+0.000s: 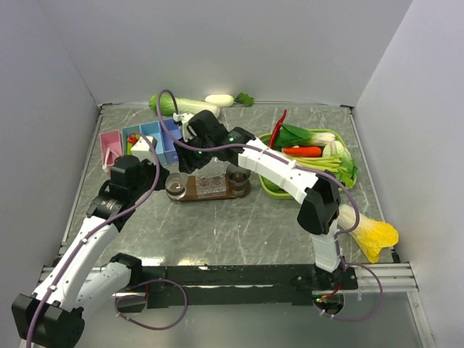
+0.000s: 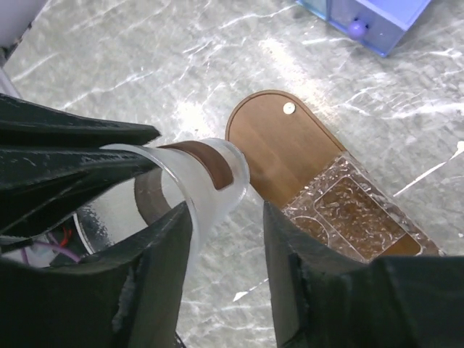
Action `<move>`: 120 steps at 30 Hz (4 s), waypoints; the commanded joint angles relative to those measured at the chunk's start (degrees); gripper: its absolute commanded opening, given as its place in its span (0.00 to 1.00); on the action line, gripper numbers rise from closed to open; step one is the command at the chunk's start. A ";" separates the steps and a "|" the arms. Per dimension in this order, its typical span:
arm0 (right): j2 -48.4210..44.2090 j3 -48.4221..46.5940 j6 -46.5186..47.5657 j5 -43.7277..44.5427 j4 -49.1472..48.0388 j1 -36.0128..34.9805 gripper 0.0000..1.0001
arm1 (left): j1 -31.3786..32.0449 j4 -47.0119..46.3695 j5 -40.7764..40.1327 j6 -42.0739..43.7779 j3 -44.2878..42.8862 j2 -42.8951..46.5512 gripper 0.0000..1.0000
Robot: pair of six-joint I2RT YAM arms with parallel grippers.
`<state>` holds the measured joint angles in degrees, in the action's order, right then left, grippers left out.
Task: Prepare toiletry sets of a toothbrush and toothpaste on the tray
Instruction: Pick up the cup from the storage box.
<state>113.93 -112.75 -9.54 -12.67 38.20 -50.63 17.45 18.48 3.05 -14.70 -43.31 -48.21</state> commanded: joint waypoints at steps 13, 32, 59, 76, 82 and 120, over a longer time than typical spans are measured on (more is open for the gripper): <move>-7.06 7.28 -15.06 0.98 -10.86 0.71 0.52 | -0.23 -0.11 -14.47 -8.24 -1.60 0.31 0.01; -5.12 6.67 -19.20 -0.69 -12.71 -3.07 0.49 | -0.23 0.50 -18.51 -8.94 -1.95 -0.22 0.01; -3.53 4.38 -19.38 4.14 -10.33 -5.09 0.47 | -0.23 0.33 -19.84 -9.73 -1.69 0.74 0.01; 2.61 -0.80 -18.76 4.58 -6.29 -4.65 0.48 | -0.23 -0.37 -18.43 -9.74 -1.25 1.89 0.01; 5.34 -3.53 -19.11 3.79 -5.33 -4.56 0.45 | -0.23 -1.43 -16.15 -9.65 -0.81 2.33 0.01; -6.35 2.01 7.78 -11.33 0.47 -0.87 0.00 | -0.23 -4.60 11.28 -4.37 -0.02 3.56 0.72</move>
<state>111.48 -108.62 -4.43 -20.69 38.85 -51.72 17.19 15.22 11.46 -19.79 -43.27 -44.47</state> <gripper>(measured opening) 0.038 0.720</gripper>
